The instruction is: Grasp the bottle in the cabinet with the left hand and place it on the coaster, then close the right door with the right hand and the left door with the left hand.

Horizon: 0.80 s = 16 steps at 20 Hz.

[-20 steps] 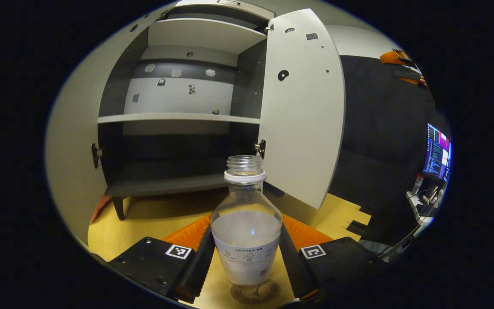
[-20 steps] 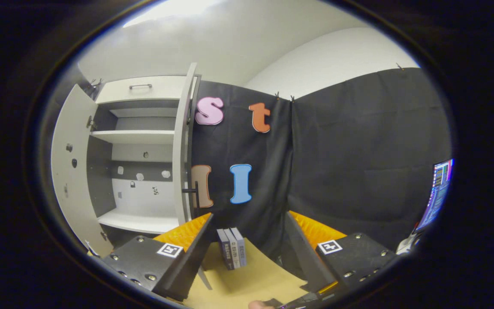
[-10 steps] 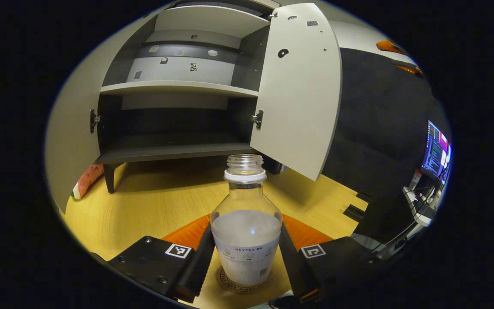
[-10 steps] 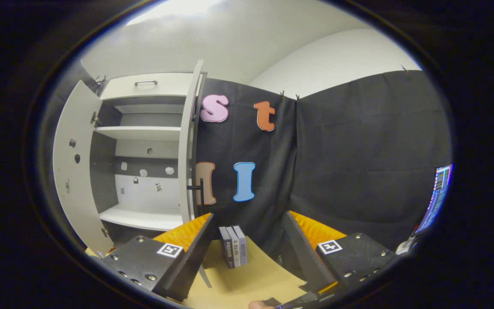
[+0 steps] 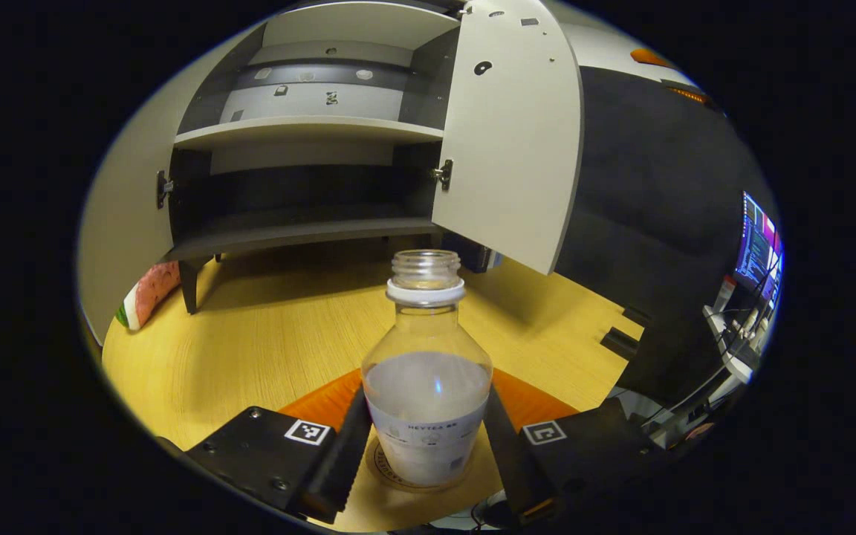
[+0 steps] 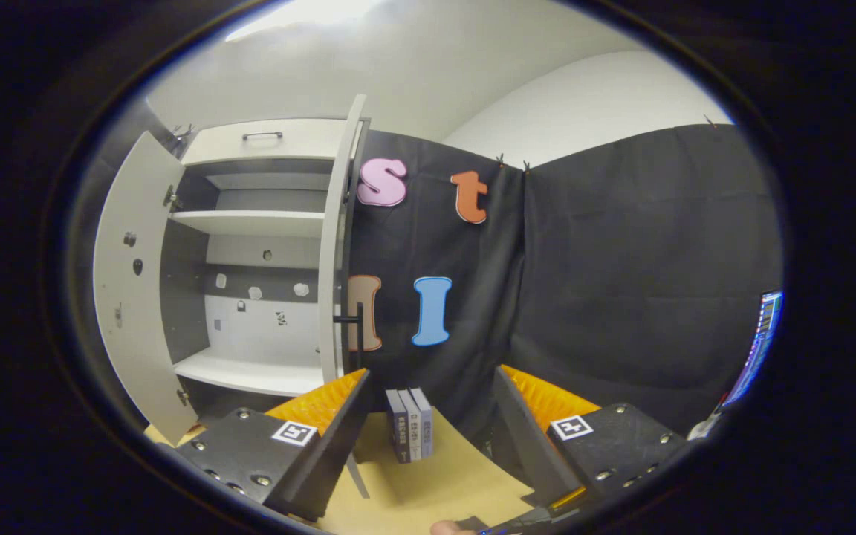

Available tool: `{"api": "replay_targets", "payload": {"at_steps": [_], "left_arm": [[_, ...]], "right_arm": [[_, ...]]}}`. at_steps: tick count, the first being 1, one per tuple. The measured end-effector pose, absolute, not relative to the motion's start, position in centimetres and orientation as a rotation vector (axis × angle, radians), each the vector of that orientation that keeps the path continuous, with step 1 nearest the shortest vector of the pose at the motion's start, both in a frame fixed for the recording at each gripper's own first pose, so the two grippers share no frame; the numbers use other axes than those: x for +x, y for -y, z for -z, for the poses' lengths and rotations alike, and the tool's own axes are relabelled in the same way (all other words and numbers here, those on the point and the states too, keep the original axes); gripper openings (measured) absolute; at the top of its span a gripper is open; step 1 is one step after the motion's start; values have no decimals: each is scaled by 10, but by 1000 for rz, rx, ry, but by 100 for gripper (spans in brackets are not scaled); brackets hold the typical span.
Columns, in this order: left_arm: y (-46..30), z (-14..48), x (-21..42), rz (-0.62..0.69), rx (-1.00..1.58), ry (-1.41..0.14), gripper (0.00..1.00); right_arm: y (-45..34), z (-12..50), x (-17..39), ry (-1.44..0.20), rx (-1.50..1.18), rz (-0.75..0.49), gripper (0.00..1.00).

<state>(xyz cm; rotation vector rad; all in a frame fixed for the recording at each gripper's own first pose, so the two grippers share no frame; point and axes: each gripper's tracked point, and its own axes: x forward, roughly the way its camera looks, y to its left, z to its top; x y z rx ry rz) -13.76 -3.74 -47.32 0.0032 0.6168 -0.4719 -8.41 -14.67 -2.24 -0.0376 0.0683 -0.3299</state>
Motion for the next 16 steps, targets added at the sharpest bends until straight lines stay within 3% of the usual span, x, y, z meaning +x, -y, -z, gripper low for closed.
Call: {"api": "replay_targets", "payload": {"at_steps": [6, 7, 8, 10, 16], "left_arm": [[39, 455, -145, 497, 32, -588, 82], [40, 451, -145, 504, 29, -583, 89], [42, 447, -144, 503, 34, -576, 87], [40, 440, -142, 490, 57, -565, 92], [43, 401, -129, 478, 89, -510, 92]], "right_arm": [[135, 31, -66, -78, -21, 277, 99], [133, 32, -64, -78, -15, 267, 99], [130, 33, -62, -77, -11, 259, 99], [128, 35, -60, -79, -5, 246, 98], [130, 42, -58, -88, 24, 234, 99]]}}
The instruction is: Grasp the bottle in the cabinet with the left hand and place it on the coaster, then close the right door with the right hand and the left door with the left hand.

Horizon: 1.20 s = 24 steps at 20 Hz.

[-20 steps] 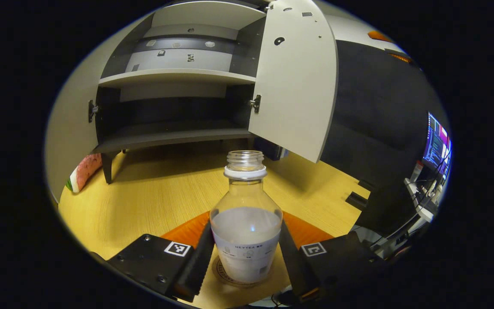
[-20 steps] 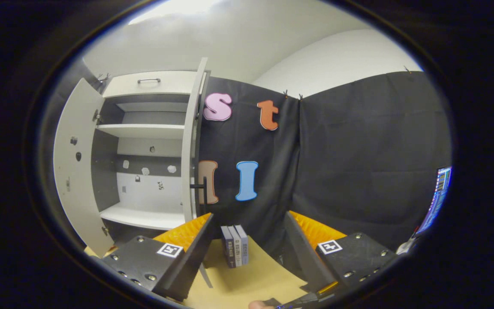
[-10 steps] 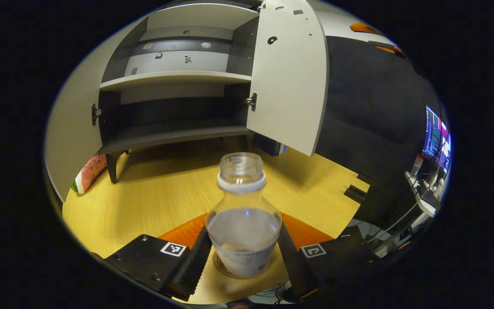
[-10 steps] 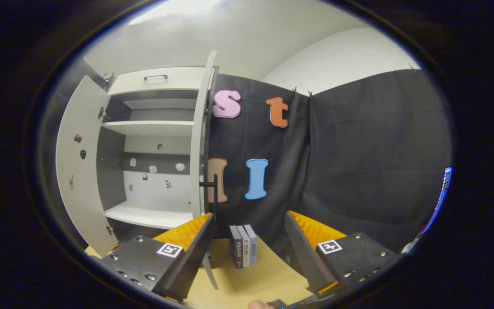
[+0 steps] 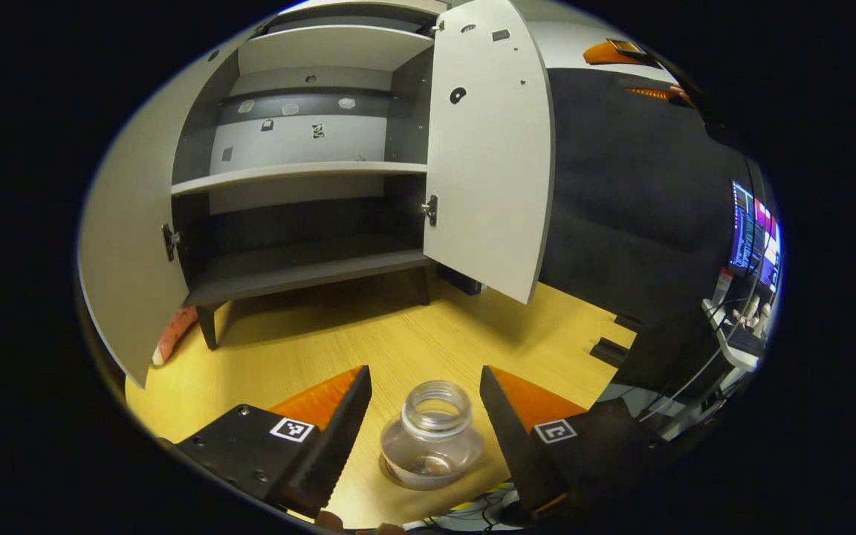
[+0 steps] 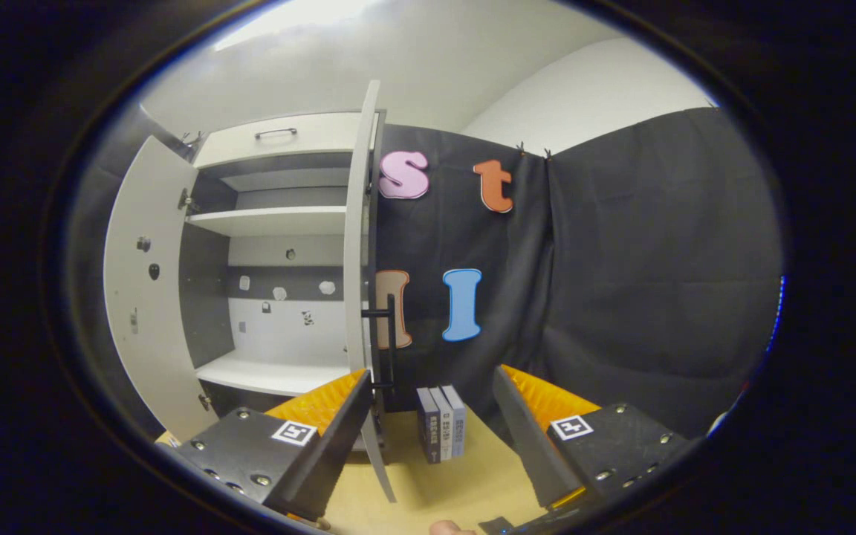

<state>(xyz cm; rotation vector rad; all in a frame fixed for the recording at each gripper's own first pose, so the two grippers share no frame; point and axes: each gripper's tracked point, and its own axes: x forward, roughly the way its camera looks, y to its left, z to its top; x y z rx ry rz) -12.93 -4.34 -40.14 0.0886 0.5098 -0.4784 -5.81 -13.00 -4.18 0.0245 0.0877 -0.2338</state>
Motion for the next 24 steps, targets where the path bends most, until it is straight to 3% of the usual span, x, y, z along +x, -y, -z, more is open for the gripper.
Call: {"api": "replay_targets", "payload": {"at_steps": [4, 5, 6, 8, 18, 24], "left_arm": [[48, 345, -111, 465, 119, -415, 92], [51, 327, -106, 461, 113, -389, 91], [55, 312, -101, 458, 106, -368, 92], [59, 276, -90, 429, 87, -331, 96], [32, 92, -35, 168, 126, -121, 96], [-19, 38, -50, -5, 87, -68, 95]], "right_arm": [[136, 47, -58, -93, 40, 239, 99], [137, 50, -58, -97, 46, 239, 94], [138, 52, -58, -100, 52, 239, 99], [140, 57, -58, -104, 63, 237, 99], [146, 64, -33, -97, 75, 210, 99], [136, 59, 2, -80, 57, 169, 98]]}}
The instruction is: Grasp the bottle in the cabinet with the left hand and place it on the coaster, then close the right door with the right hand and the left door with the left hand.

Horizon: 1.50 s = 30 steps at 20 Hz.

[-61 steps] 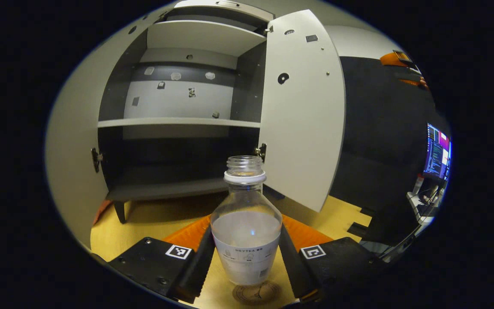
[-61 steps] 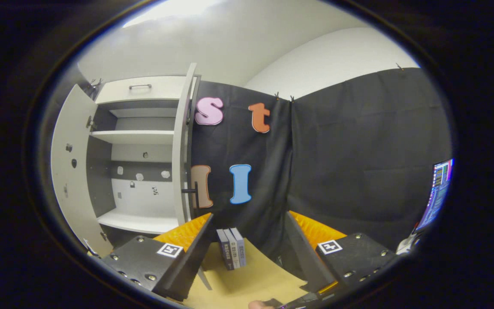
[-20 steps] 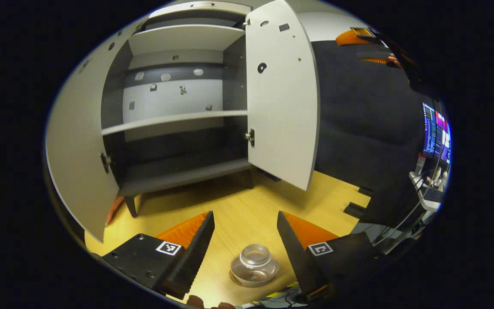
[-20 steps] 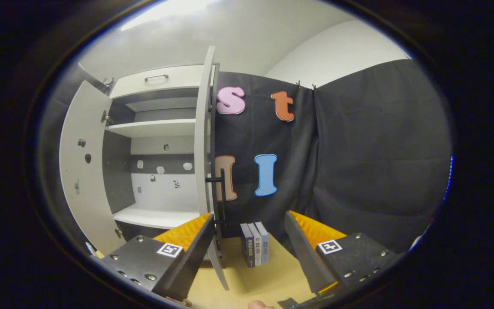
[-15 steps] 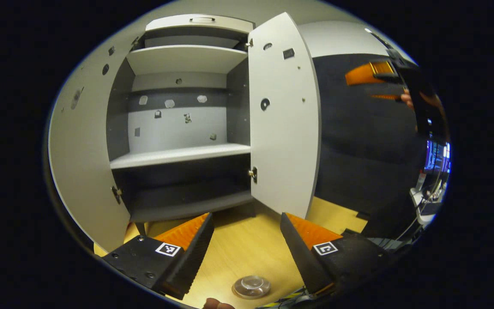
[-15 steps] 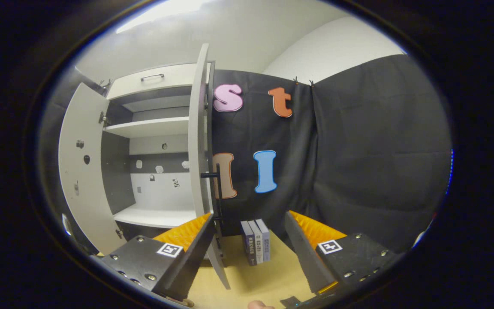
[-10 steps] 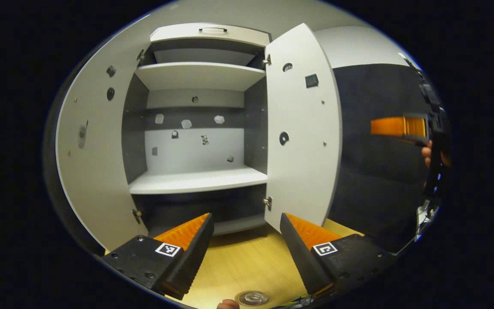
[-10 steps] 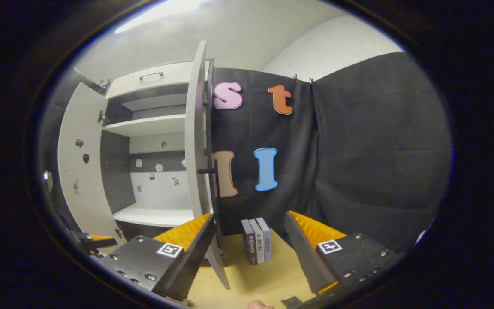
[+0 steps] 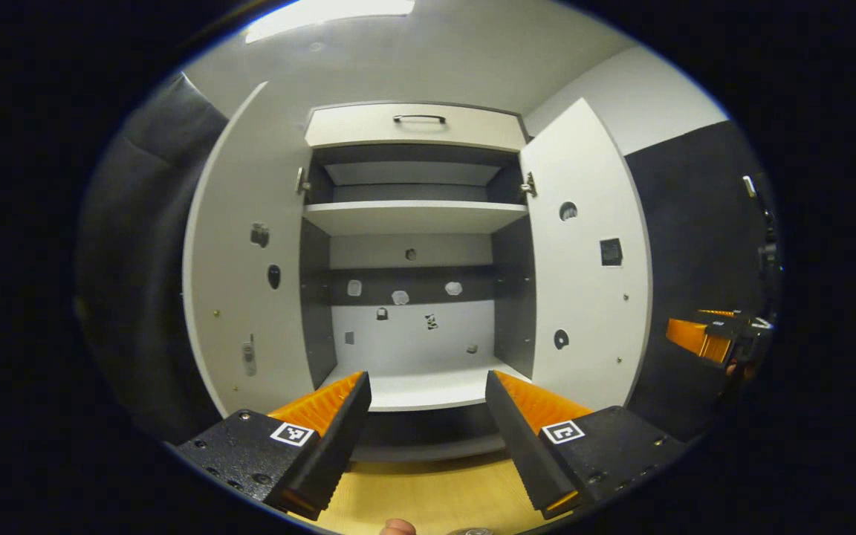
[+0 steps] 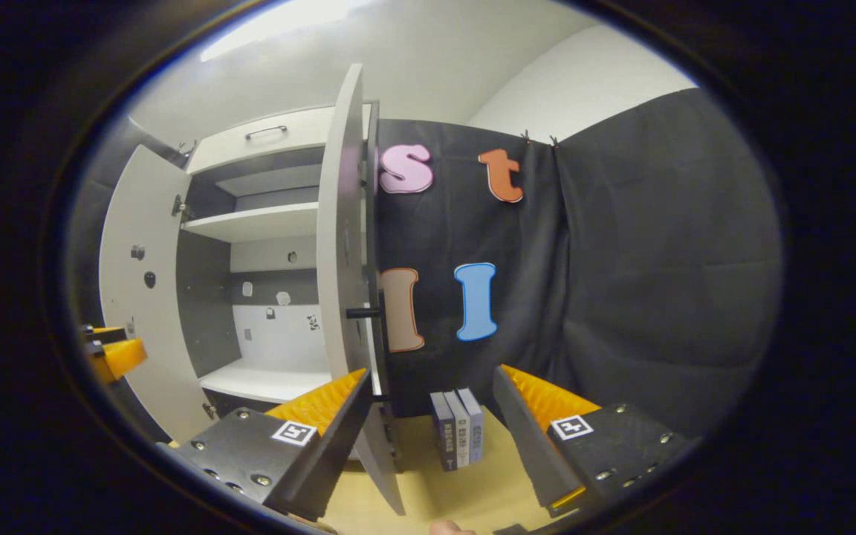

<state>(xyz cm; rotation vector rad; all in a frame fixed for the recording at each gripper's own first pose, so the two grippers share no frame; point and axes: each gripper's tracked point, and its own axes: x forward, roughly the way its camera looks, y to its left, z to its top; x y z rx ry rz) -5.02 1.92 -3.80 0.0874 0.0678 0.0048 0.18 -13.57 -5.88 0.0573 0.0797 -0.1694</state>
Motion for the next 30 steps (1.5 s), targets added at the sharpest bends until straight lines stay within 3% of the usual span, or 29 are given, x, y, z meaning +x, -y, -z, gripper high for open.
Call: {"api": "replay_targets", "payload": {"at_steps": [10, 28, 29, 30], "left_arm": [[-128, 27, -89, -294, 86, -58, 94], [-178, 35, -118, -413, 47, -70, 96], [-181, 36, -120, -422, 48, -73, 93], [-183, 36, -122, -428, 48, -75, 96]], "right_arm": [[124, 62, 28, -88, 60, 149, 98], [19, 65, 50, -100, 49, -81, 98], [14, 65, 53, -100, 47, -91, 98], [8, 65, 55, -98, 42, -101, 98]]}}
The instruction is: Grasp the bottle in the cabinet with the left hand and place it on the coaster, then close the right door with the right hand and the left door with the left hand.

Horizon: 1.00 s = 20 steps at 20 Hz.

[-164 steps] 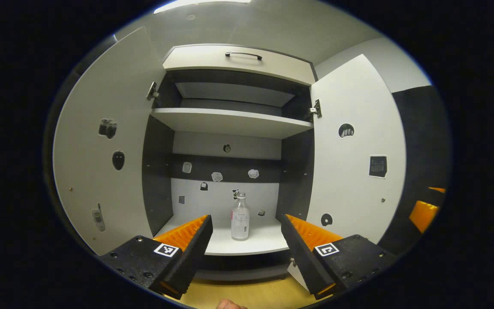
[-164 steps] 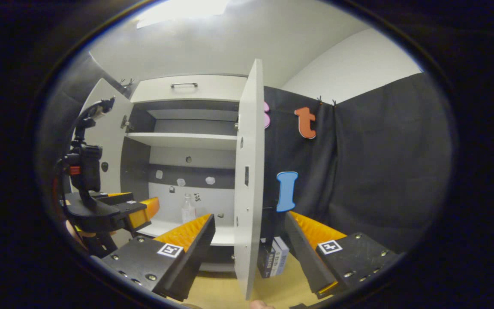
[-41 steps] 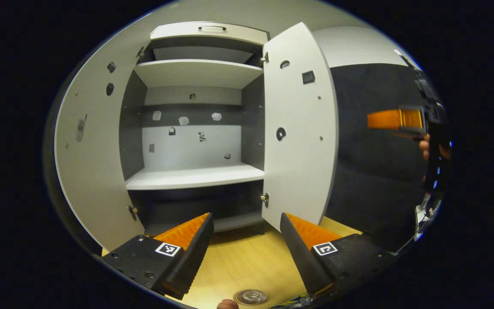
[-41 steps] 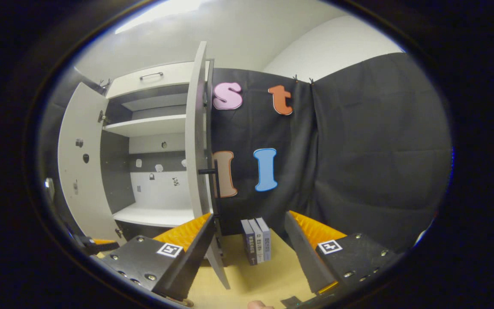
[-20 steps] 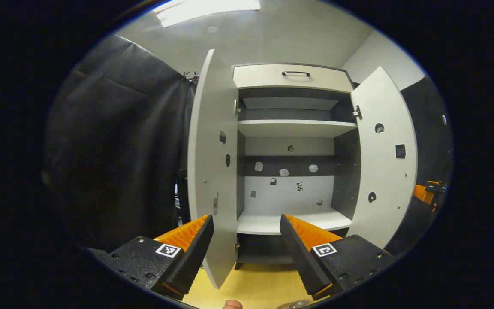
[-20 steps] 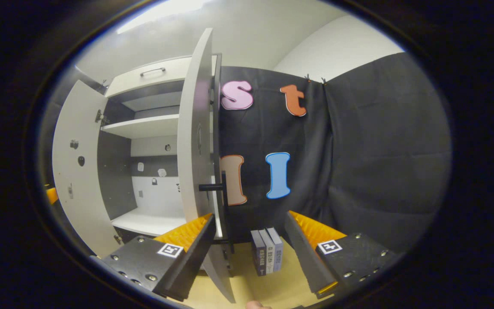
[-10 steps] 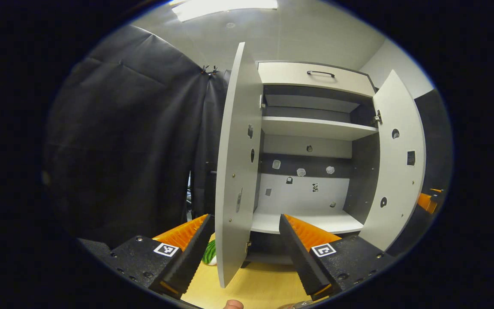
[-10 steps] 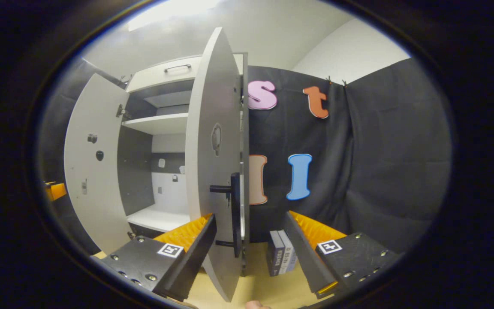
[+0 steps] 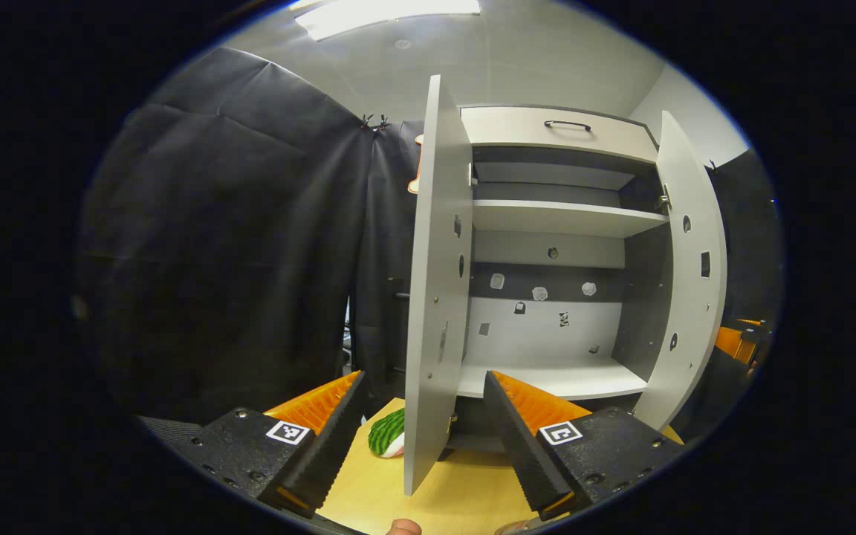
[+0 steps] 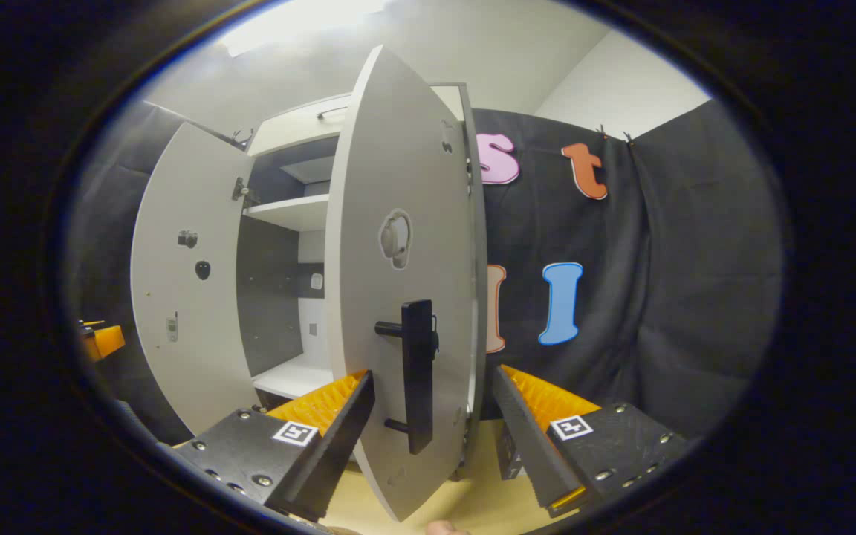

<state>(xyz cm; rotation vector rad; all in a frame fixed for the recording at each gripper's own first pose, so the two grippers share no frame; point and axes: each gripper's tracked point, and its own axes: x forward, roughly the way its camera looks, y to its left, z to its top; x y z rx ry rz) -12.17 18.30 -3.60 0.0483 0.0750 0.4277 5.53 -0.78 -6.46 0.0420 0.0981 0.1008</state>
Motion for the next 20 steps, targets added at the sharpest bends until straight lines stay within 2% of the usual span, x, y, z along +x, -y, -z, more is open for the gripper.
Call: {"api": "replay_targets", "payload": {"at_steps": [3, 4, 5, 10, 16, 17, 19, 20], "left_arm": [[-189, 40, -124, -442, 51, -84, 96], [-191, 41, -125, -444, 54, -87, 93], [-192, 42, -126, -447, 58, -90, 96], [-203, 40, -131, -468, 70, -87, 96], [-213, 42, -133, -488, 67, -90, 96], [-214, 43, -132, -486, 65, -89, 93], [-213, 43, -131, -483, 61, -87, 96], [-212, 43, -131, -479, 58, -86, 93]], "right_arm": [[-12, 65, 63, -98, 38, -137, 98], [-21, 63, 66, -95, 47, -156, 98], [-33, 63, 67, -95, 59, -180, 98], [-79, 51, 67, -65, 72, -276, 98], [-96, 53, 61, -64, 63, -304, 98], [-95, 53, 60, -64, 63, -302, 98], [-93, 53, 60, -62, 61, -297, 98], [-91, 52, 59, -61, 59, -293, 98]]}}
